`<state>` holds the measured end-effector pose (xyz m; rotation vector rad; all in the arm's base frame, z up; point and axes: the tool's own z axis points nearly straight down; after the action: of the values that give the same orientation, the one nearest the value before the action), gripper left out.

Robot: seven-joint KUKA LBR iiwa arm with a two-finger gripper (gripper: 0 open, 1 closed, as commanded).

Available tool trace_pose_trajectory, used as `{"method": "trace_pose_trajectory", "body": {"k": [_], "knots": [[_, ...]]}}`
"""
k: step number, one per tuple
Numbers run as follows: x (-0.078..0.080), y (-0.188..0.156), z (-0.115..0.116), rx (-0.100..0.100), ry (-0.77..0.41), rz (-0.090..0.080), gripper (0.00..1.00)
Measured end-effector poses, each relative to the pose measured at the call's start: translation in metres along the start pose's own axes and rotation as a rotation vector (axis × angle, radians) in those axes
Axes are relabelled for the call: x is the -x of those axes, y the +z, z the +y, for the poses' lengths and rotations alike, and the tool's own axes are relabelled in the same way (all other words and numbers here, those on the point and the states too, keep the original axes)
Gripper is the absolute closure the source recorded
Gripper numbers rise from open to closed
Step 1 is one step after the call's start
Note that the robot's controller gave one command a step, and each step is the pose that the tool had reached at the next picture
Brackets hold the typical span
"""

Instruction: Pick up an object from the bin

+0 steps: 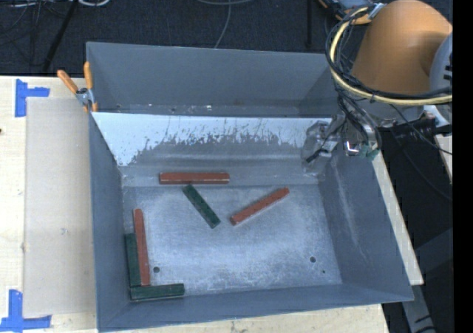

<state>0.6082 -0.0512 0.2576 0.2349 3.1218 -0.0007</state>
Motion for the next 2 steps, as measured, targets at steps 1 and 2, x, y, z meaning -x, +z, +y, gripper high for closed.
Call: {"method": "trace_pose_trajectory", "body": {"k": [1, 2], "knots": [[-0.002, 0.005, 0.0, 0.0, 0.001, 0.009, 0.0], [-0.002, 0.135, -0.004, -0.001, 0.118, 0.019, 0.0]]}}
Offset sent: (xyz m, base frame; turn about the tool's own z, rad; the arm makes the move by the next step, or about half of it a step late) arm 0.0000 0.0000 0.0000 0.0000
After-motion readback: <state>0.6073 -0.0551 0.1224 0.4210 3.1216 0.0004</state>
